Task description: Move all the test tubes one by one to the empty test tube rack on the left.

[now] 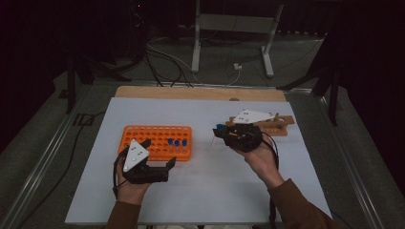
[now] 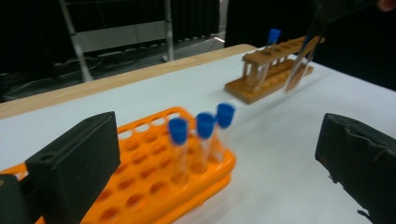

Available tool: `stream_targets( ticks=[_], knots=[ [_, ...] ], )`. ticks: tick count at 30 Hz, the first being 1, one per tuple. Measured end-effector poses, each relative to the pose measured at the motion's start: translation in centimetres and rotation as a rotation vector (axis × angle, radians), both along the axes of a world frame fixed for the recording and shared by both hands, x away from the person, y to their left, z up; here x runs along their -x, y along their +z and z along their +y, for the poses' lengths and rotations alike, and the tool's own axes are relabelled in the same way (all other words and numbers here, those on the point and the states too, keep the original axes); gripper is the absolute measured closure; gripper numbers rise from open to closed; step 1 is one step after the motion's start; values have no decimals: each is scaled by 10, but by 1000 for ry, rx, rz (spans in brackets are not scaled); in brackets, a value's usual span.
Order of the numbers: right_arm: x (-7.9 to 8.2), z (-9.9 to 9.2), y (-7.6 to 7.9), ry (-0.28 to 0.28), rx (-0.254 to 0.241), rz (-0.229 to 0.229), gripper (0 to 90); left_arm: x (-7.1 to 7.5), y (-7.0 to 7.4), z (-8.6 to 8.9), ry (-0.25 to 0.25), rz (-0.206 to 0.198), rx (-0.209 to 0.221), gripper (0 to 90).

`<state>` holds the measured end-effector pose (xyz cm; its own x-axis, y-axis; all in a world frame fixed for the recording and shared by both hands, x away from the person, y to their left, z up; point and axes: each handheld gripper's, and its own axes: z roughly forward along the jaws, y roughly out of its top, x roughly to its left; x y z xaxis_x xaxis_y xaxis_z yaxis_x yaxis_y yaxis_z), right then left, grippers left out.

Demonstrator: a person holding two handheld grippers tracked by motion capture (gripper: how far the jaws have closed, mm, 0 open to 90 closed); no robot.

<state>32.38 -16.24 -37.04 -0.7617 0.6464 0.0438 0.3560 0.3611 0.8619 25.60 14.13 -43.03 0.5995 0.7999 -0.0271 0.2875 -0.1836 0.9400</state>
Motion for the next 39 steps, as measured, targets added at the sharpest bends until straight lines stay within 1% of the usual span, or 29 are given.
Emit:
stream_targets(
  ticks=[2, 5, 8, 10, 12, 14, 16, 19, 23, 28, 30, 37, 38, 39],
  knots=[
    [1, 4, 0, 12, 1, 1, 760, -3, 3, -9, -27, -5, 10, 15],
    [2, 10, 0, 21, -6, 8, 760, -7, 6, -24, -66, -5, 20, 45],
    [2, 15, -1, 35, -15, 23, 760, -11, 7, -40, -98, -7, 5, 92],
    [3, 18, -2, 43, -14, 30, 760, -14, 7, -49, -113, -9, -9, 156],
    [4, 20, -2, 52, -14, 31, 760, -17, 6, -58, -116, -8, -20, 206],
    [5, 22, -1, 59, -17, 34, 760, -20, 5, -66, -113, 2, -34, 310],
    [6, 23, -1, 63, -18, 37, 760, -23, 4, -72, -109, 7, -28, 398],
    [7, 25, -2, 71, -20, 46, 760, -26, 3, -78, -121, 9, -20, 490],
    [8, 27, -2, 84, -18, 51, 760, -28, 2, -83, -131, 5, -7, 589],
    [8, 28, -3, 89, -16, 53, 760, -28, 2, -85, -146, -4, -3, 721],
    [8, 29, -3, 90, -16, 55, 760, -28, 2, -85, -155, -7, -5, 757],
    [8, 30, -3, 99, -14, 54, 753, -27, 2, -85, -172, -14, -10, 781],
    [8, 29, -3, 103, -21, 58, 737, -27, 2, -84, -167, -13, -11, 783],
    [7, 28, -3, 110, -32, 71, 690, -27, 2, -83, -161, -10, -13, 783]
  ],
)
